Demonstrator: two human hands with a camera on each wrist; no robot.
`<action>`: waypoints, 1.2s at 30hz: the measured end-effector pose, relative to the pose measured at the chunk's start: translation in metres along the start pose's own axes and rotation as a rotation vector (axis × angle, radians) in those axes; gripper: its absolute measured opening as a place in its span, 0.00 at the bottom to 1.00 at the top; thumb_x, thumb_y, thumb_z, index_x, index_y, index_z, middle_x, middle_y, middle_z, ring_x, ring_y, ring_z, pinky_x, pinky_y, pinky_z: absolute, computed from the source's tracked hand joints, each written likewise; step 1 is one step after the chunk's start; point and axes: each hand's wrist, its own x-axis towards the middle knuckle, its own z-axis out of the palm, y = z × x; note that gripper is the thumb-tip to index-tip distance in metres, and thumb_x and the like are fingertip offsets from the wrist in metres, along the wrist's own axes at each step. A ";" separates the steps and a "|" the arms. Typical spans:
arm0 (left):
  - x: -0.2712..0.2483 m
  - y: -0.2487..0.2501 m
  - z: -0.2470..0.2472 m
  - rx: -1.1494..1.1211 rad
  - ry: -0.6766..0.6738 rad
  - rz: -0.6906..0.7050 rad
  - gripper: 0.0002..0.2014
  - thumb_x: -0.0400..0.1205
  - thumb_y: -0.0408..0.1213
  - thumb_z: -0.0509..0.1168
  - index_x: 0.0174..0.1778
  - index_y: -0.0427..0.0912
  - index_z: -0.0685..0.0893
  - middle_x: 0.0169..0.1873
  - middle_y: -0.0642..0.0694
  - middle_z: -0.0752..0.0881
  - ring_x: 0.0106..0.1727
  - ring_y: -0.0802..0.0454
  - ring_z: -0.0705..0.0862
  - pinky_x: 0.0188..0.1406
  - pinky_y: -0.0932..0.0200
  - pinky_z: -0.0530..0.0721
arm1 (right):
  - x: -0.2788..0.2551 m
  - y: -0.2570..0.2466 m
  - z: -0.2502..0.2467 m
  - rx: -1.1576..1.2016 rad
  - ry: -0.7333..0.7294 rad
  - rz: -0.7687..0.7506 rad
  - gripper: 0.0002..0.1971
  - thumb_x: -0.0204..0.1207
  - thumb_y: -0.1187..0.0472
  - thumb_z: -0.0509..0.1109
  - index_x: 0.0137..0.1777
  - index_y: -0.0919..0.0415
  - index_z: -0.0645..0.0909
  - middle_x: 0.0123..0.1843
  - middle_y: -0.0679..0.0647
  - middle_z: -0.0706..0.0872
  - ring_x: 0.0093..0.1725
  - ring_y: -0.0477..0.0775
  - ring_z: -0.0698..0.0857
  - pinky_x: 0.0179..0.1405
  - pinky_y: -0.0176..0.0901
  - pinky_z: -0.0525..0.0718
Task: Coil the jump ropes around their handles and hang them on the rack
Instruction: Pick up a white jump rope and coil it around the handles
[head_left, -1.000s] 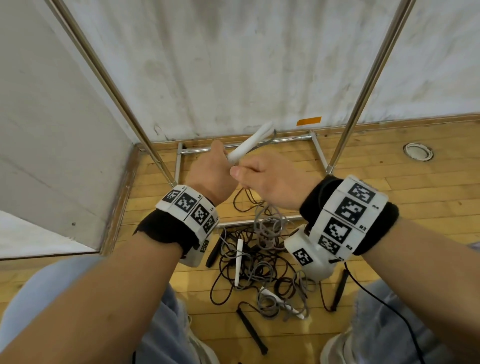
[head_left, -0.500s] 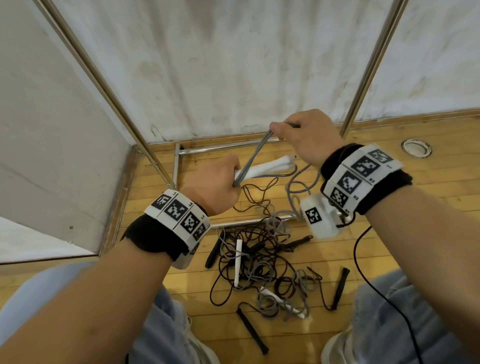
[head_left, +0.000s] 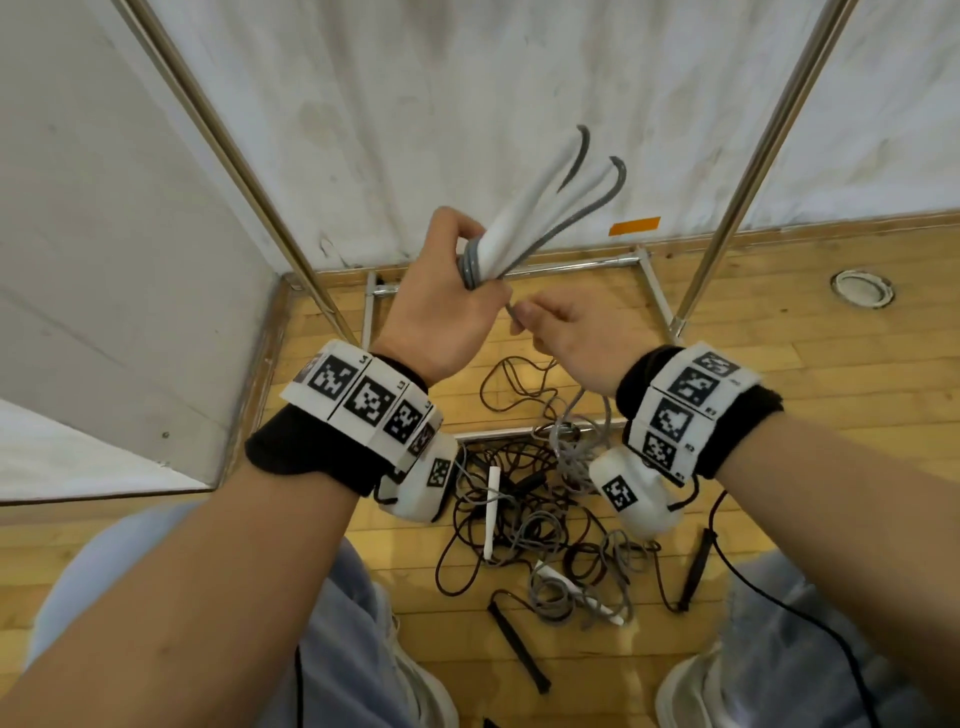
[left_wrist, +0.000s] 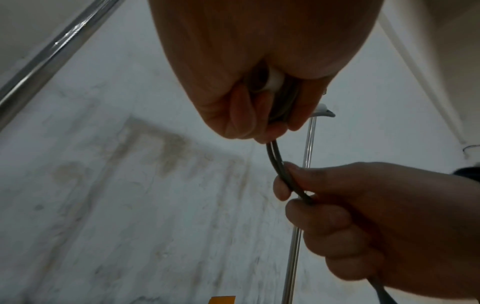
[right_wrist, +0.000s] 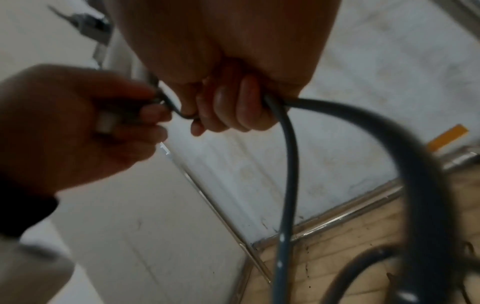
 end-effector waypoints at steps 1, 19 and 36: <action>0.001 0.001 -0.001 -0.009 0.018 0.009 0.16 0.77 0.28 0.68 0.47 0.48 0.68 0.34 0.51 0.75 0.30 0.58 0.73 0.25 0.69 0.72 | -0.001 -0.003 0.004 -0.024 0.005 -0.022 0.14 0.85 0.54 0.58 0.38 0.49 0.79 0.30 0.46 0.77 0.32 0.44 0.77 0.33 0.41 0.73; 0.008 -0.005 -0.022 0.212 0.098 -0.048 0.13 0.78 0.33 0.65 0.53 0.48 0.70 0.32 0.53 0.75 0.28 0.49 0.76 0.25 0.56 0.76 | -0.002 -0.021 0.018 0.055 -0.030 0.070 0.10 0.84 0.56 0.58 0.43 0.55 0.76 0.31 0.47 0.73 0.28 0.47 0.70 0.27 0.41 0.68; 0.003 -0.020 -0.010 0.622 0.079 0.019 0.09 0.77 0.44 0.64 0.47 0.45 0.74 0.29 0.49 0.75 0.30 0.45 0.73 0.26 0.57 0.64 | -0.022 -0.074 0.006 0.102 -0.010 -0.146 0.23 0.83 0.59 0.61 0.24 0.51 0.69 0.19 0.43 0.65 0.17 0.42 0.64 0.23 0.32 0.63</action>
